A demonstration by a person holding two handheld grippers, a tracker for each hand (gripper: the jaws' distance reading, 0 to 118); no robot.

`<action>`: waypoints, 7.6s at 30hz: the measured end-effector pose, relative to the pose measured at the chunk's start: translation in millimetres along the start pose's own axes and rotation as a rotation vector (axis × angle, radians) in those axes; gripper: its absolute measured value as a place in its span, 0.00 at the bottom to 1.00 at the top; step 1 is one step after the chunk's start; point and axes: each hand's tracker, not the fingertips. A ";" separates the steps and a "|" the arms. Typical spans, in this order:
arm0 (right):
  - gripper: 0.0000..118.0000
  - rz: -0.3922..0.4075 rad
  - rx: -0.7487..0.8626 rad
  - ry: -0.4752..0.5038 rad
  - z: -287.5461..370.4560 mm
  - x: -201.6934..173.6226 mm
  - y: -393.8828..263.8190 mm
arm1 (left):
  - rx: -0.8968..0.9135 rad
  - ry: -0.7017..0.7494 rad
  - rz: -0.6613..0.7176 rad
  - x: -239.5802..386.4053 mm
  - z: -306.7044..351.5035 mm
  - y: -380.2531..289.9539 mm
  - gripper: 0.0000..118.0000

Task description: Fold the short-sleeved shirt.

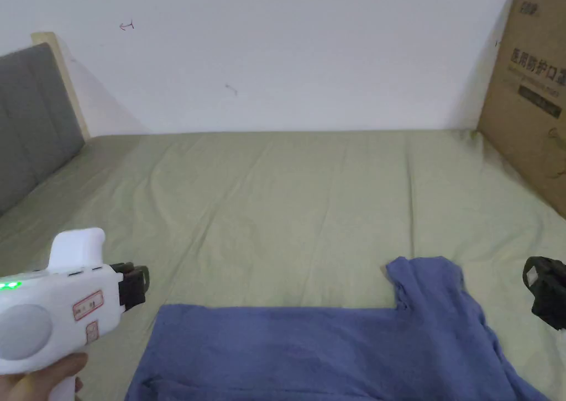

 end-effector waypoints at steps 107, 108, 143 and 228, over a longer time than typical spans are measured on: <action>0.00 0.219 0.044 0.022 54.6 -135.0 -40.3 | -0.383 -0.552 0.811 -155.7 1.0 -181.0 1.00; 0.00 0.216 0.039 0.025 53.7 -136.4 -40.3 | -0.391 -0.576 0.823 -155.1 -2.3 -182.2 1.00; 0.00 0.138 0.045 0.015 54.7 -134.6 -28.6 | -0.367 -0.302 0.595 -203.8 16.6 -117.2 0.08; 0.00 0.054 0.019 -0.018 74.2 -86.2 -35.0 | -0.326 -0.664 0.863 -89.0 -40.5 -180.7 0.10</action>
